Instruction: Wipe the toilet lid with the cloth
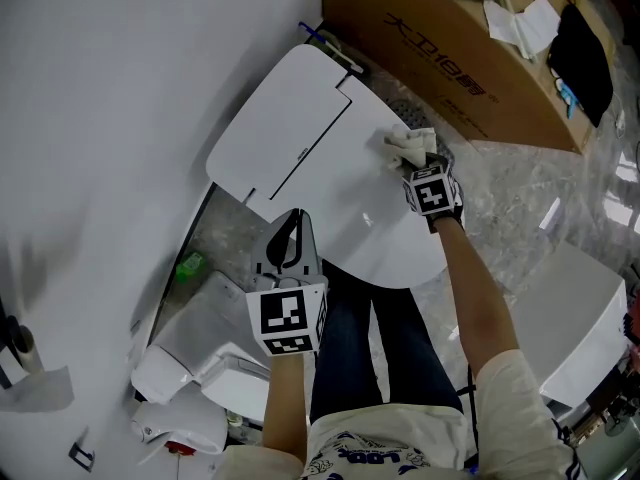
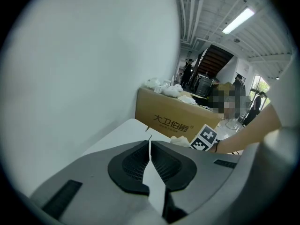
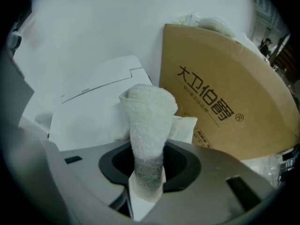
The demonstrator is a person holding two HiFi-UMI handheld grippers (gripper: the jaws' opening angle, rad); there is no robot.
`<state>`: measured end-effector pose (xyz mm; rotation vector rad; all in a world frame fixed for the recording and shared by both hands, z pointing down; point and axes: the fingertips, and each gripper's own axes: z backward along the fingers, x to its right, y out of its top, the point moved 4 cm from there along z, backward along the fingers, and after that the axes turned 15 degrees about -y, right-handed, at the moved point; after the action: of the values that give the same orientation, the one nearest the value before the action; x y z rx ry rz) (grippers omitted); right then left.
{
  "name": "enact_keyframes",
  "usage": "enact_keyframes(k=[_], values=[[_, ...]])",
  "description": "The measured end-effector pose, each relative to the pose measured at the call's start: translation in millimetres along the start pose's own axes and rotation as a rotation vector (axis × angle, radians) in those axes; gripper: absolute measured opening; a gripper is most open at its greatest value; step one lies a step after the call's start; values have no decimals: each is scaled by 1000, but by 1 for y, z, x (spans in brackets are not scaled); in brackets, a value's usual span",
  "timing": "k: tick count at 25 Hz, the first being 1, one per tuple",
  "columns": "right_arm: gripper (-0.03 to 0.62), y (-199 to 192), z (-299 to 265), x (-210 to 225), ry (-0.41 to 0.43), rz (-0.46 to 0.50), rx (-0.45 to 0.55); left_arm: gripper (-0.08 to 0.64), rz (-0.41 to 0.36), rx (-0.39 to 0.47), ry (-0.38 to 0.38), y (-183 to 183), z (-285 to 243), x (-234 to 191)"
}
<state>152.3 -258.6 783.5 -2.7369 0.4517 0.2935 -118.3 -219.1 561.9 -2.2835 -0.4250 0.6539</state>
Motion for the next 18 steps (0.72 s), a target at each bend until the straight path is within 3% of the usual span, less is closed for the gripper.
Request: enact_keyframes(k=[18], values=[[118,-171,41,41,-89,-238,-185,15,-39,19,-47,-13,13,56]])
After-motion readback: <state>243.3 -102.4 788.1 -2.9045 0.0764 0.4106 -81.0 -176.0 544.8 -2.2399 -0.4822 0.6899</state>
